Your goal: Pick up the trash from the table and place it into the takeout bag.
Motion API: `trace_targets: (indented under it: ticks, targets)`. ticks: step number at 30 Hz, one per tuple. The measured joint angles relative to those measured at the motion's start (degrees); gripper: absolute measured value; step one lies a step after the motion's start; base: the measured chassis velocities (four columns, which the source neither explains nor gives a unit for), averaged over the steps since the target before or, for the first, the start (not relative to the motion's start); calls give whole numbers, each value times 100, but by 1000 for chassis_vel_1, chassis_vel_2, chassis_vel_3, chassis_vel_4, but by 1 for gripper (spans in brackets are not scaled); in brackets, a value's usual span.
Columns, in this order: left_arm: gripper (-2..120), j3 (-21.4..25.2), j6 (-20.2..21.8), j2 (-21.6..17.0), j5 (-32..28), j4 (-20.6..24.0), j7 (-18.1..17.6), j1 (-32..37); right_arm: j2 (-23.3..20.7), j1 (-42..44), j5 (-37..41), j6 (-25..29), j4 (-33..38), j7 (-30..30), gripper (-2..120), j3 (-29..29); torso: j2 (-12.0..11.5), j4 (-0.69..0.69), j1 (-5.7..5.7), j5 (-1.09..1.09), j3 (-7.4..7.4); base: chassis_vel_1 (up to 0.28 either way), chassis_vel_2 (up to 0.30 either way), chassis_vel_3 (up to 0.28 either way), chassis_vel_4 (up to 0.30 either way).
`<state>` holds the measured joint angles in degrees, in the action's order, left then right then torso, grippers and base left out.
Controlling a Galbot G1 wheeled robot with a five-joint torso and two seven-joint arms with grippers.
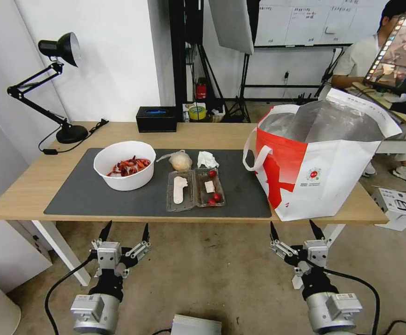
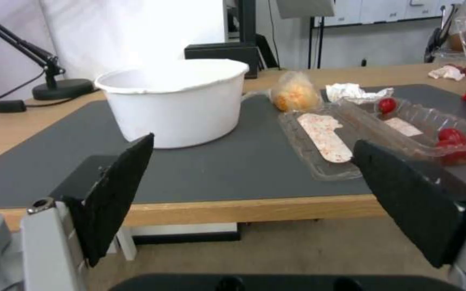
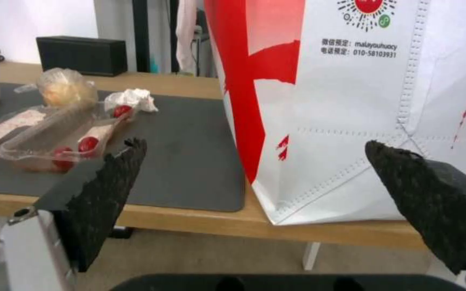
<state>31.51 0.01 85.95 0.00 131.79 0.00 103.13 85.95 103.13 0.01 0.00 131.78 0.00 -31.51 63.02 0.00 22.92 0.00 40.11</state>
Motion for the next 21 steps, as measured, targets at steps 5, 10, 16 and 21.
trace_targets:
  ticks: [5,10,16,21]
  targets:
    - [100,0,0,0,0,0,0,0,0,0,0,0,0,0,100,0,0,0,0,0,0,0,0,0,0]
    - [100,0,0,0,0,0,0,0,0,0,0,0,0,0,100,0,0,0,0,0,0,0,0,0,0]
    - [100,0,0,0,0,0,0,0,0,0,0,0,0,0,100,0,0,0,0,0,0,0,0,0,0]
    - [100,-19,41,-43,-97,-4,-55,-46,-60,1,70,-27,1,12,100,-49,0,0,0,2,0,0,0,0,0]
